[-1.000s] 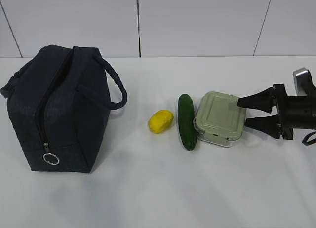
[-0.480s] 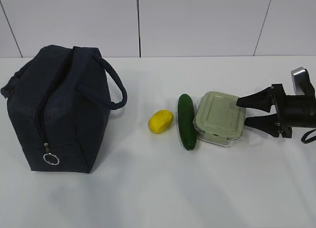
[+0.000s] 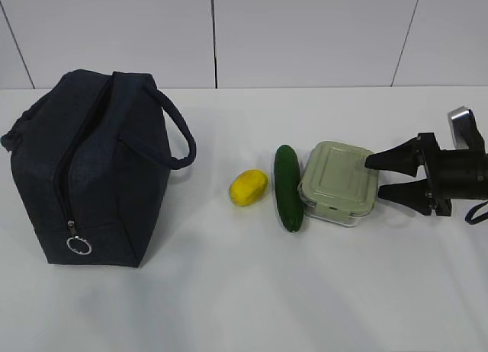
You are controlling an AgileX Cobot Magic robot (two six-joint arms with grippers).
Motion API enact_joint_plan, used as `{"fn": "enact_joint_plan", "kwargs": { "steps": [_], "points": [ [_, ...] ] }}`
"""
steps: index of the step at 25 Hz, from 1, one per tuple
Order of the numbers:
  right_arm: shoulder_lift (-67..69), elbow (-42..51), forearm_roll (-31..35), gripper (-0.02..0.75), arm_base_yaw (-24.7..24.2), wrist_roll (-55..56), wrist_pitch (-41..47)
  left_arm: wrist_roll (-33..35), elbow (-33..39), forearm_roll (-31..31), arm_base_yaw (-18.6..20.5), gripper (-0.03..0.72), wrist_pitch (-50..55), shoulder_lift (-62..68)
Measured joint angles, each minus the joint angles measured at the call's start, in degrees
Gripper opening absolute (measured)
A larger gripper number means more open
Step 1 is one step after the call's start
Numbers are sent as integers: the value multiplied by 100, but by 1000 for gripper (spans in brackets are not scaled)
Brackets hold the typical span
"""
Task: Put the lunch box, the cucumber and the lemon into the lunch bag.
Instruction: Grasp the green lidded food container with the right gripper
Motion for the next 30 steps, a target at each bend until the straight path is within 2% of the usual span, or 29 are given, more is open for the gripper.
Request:
{"fn": "enact_joint_plan", "kwargs": {
  "steps": [25, 30],
  "points": [
    [329, -12, 149, 575, 20, 143, 152, 0, 0, 0, 0, 239, 0, 0],
    [382, -44, 201, 575, 142, 143, 196, 0, 0, 0, 0, 239, 0, 0]
  ]
}}
